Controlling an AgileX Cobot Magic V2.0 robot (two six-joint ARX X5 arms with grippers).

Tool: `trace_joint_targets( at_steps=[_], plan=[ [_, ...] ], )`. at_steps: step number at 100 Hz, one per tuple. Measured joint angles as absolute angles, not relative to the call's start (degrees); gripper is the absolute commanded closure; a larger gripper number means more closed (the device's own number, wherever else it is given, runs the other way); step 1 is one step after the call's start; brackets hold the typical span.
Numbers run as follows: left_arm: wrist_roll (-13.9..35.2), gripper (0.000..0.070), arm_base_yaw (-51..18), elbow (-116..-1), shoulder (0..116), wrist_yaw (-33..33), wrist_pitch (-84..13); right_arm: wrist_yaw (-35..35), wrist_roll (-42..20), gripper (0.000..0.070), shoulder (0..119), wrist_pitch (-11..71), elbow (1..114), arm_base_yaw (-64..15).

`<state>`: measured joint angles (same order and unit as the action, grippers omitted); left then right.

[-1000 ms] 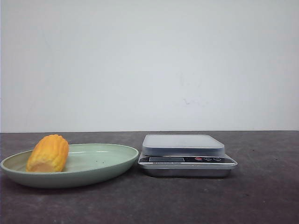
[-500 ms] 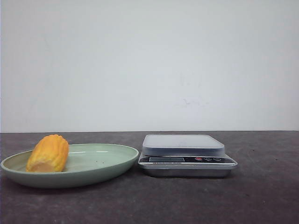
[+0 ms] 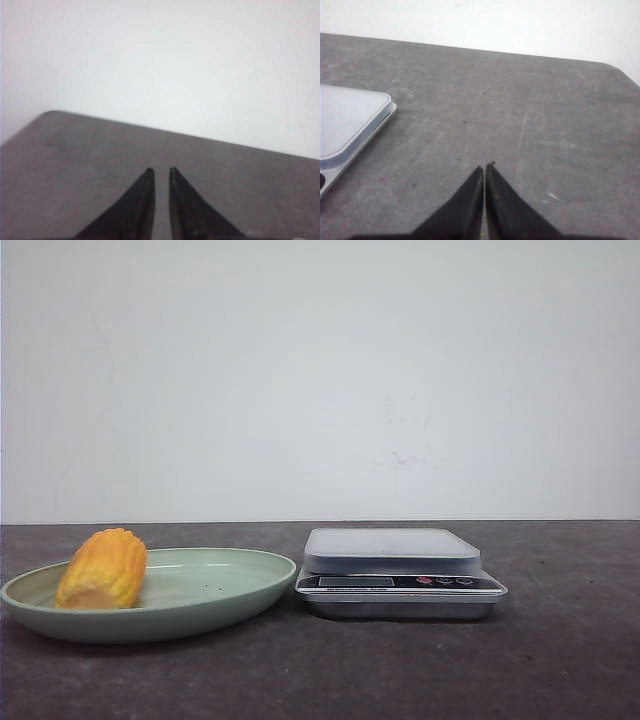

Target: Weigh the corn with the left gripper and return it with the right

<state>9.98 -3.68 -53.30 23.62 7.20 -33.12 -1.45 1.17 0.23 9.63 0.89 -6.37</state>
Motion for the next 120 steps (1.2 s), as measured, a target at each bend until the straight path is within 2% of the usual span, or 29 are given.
trace_joint_targets(
  at_steps=[12, 21, 36, 53, 70, 83, 105, 120],
  plan=[
    [10.76, 0.0688, -0.1, -38.81, 18.46, -0.49, -21.28, -1.45, 1.17, 0.0696, 0.23, 9.63, 0.89, -6.37],
    [11.25, 0.0688, 3.55, -30.44, 15.55, -5.32, -17.61, -1.45, 1.17, 0.0696, 0.23, 9.63, 0.89, -6.37],
    [11.57, 0.0688, 7.97, -18.33, 10.35, -5.89, -13.54, -1.45, 1.17, 0.0696, 0.23, 9.63, 0.89, -6.37],
    [13.39, 0.0688, 8.4, -7.27, 2.13, -5.93, -8.93, -1.45, 1.17, 0.0696, 0.23, 9.63, 0.89, -6.37],
    [13.8, 0.0688, 8.62, -2.87, 0.3, -6.04, -8.4, -1.48, 1.17, 0.0696, 0.23, 9.61, 0.89, -6.37],
    [14.04, 0.0688, 8.6, -1.78, 0.36, -9.1, -9.91, -1.45, 1.17, 0.0696, 0.23, 9.61, 0.89, -6.37],
    [9.56, 0.0688, 7.79, -1.78, 0.25, -9.89, -9.93, -1.48, 1.15, 0.0696, 0.23, 9.61, 0.89, -6.37],
    [9.04, 0.0688, 7.57, -1.78, 0.25, -9.89, -9.93, -1.48, 1.17, 0.0696, 0.23, 9.61, 0.89, -6.37]
  ],
)
